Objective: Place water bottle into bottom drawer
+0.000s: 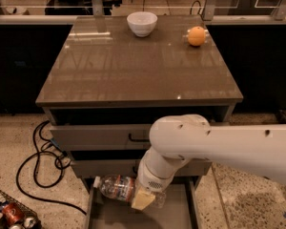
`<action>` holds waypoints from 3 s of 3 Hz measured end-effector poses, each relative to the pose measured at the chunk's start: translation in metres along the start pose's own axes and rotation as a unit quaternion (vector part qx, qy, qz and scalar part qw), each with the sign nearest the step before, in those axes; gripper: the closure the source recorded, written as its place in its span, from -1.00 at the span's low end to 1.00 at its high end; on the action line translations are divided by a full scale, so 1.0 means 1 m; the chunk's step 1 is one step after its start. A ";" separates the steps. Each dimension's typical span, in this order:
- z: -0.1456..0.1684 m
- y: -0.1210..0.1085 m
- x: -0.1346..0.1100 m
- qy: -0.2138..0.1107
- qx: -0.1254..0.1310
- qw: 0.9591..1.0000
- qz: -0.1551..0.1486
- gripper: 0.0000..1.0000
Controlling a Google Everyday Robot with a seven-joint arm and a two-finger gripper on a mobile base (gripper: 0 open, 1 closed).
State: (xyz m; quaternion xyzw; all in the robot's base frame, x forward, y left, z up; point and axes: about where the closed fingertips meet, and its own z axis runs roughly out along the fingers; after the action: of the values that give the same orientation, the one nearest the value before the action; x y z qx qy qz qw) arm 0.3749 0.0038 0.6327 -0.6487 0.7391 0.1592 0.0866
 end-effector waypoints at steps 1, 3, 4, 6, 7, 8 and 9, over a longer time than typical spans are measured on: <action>0.050 0.014 -0.001 0.012 -0.014 1.000 -0.013 1.00; 0.139 0.005 0.009 0.007 -0.026 0.999 0.033 1.00; 0.166 -0.007 0.022 -0.006 -0.026 0.997 0.077 1.00; 0.186 -0.020 0.008 -0.011 -0.025 0.997 0.069 1.00; 0.218 -0.034 -0.007 -0.018 -0.021 0.998 0.055 1.00; 0.257 -0.043 -0.020 -0.023 -0.018 0.999 0.043 1.00; 0.287 -0.043 -0.017 -0.031 -0.020 0.998 0.051 1.00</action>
Offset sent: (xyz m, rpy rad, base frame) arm -0.0248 0.0586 -0.1606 -0.0179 0.0898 -0.0230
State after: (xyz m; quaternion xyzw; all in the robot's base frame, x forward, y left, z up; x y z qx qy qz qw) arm 0.3978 0.1152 0.3648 -0.6064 0.7651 0.1978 0.0881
